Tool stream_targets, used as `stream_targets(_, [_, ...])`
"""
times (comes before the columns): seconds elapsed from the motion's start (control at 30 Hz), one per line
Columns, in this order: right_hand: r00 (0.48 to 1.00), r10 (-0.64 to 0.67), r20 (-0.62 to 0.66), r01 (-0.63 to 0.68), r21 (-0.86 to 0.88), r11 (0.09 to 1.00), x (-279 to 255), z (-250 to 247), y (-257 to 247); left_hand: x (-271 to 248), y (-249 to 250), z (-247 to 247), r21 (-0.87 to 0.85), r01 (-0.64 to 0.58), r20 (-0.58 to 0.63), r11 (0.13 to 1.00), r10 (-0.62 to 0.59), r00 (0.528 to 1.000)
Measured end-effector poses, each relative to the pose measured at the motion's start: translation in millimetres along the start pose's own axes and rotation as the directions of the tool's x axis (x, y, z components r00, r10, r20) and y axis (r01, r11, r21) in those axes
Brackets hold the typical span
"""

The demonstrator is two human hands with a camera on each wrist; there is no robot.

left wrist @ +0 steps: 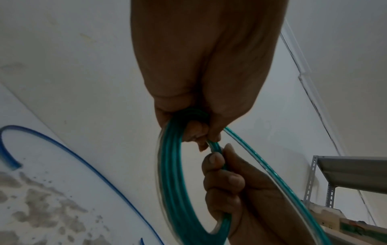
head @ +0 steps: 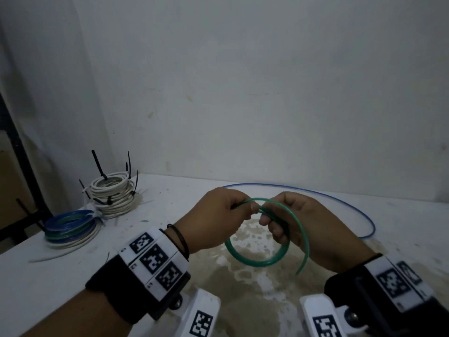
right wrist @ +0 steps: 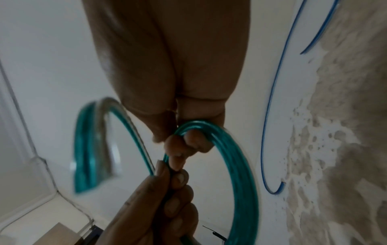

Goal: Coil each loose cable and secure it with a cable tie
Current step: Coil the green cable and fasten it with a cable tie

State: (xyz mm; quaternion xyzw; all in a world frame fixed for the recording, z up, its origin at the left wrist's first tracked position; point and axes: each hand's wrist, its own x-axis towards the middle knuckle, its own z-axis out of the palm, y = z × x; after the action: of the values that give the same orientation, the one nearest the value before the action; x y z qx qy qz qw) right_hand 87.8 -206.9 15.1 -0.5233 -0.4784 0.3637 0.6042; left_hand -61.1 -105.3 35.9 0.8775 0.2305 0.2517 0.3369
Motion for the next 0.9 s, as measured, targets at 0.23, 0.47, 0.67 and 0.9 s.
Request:
stream_targets(0.23, [0.996, -0.082, -0.028, 0.072, -0.265, 0.962, -13, -11, 2, 4, -3, 15, -0.247, 0.124, 0.071, 0.961, -0.11, 0.991])
stream_targets(0.47, [0.983, -0.04, -0.182, 0.027, -0.074, 0.997, -33, -20, 6, 8, 4, 43, -0.675, 0.227, 0.196, 0.702, -0.126, 0.972])
stream_targets(0.67, [0.933, 0.084, -0.349, -0.017, 0.191, 0.981, -57, -38, 12, 12, 18, 77, -0.819, 0.35, 0.342, 0.455, -0.102, 0.934])
stream_targets(0.9, [0.916, 0.114, -0.383, -0.186, -0.155, 0.97, -97, -70, 10, 12, 39, 116, -0.604, 0.265, 0.387, 0.752, -0.014, 0.922])
